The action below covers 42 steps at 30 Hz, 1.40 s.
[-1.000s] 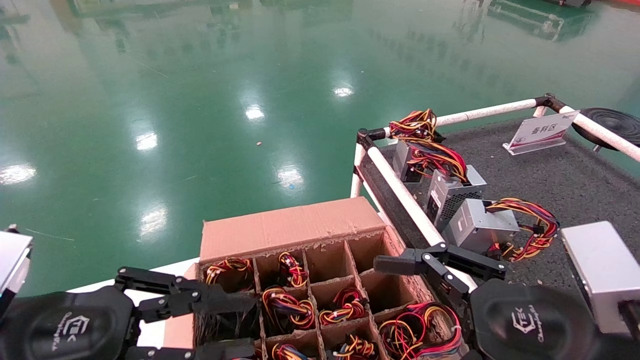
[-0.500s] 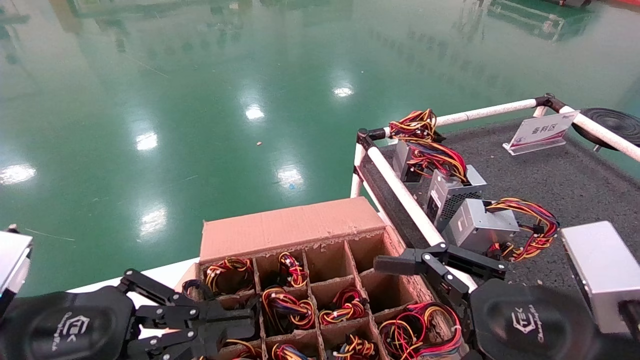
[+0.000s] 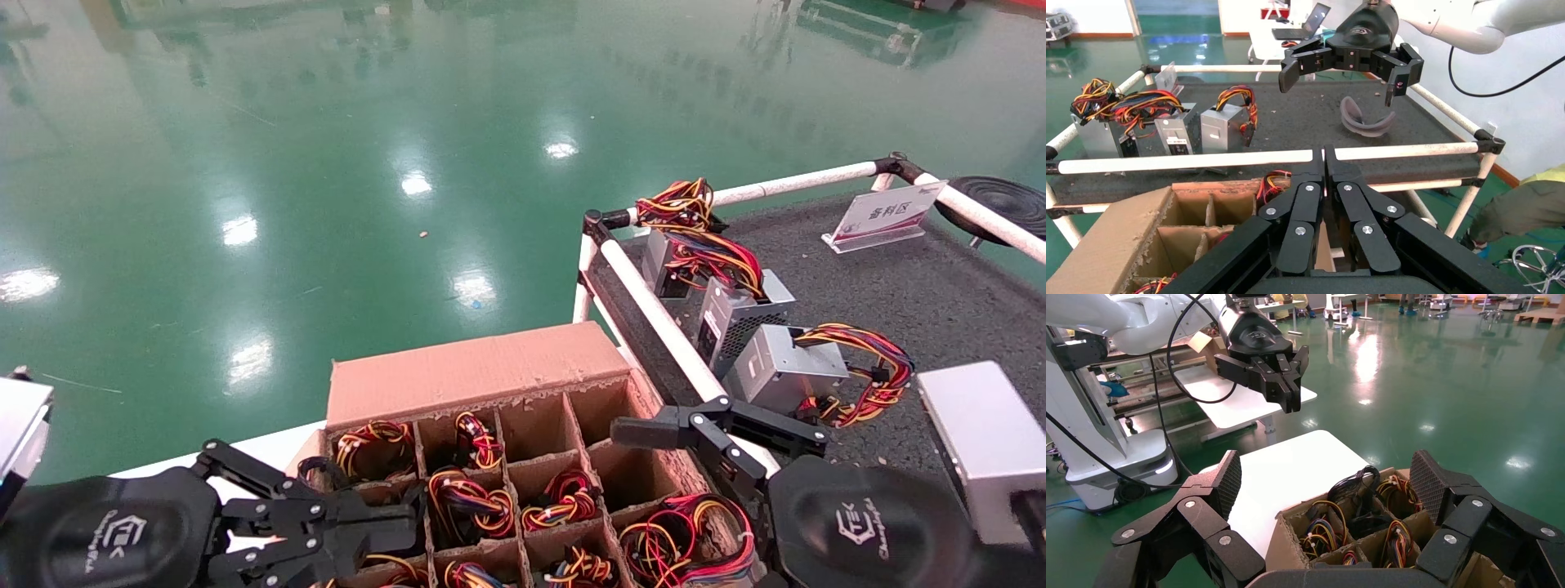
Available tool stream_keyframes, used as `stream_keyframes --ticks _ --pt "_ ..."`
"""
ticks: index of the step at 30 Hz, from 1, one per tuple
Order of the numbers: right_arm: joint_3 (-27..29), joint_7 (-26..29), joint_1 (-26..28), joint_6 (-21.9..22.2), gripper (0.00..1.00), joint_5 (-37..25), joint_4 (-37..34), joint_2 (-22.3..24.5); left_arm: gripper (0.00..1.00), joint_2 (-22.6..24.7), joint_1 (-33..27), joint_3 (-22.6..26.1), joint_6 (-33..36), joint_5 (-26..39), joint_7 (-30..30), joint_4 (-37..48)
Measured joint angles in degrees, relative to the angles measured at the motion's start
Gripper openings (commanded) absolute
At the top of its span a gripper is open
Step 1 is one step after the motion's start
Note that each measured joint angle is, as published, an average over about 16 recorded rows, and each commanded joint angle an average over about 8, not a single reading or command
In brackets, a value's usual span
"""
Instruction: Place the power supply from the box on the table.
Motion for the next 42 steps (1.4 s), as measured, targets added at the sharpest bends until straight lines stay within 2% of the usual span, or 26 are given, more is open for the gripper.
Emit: stream_keyframes --ticks 11,20,30,40,42 --pt "-2.1 0.3 -0.4 2.3 1.0 -4.6 -0.8 -1.1 1.0 0.0 0.0 0.0 0.0 0.0 0.0 0.0" --pt "-4.9 1.4 -0.7 6.7 1.0 -11.7 -3.4 -2.0 1.0 0.0 0.0 0.0 0.0 0.0 0.0 0.0" --pt "-6.8 1.5 -0.9 11.7 1.0 -19.2 -7.5 -0.9 1.0 0.0 0.0 0.0 0.0 0.0 0.0 0.0" --pt "-6.9 0.1 -0.8 13.8 1.0 -22.3 -11.8 0.3 1.0 0.0 0.0 0.1 0.0 0.0 0.0 0.0" --pt "-6.9 -0.2 -0.8 13.9 0.97 -22.5 -12.5 0.3 1.0 0.0 0.0 0.1 0.0 0.0 0.0 0.0"
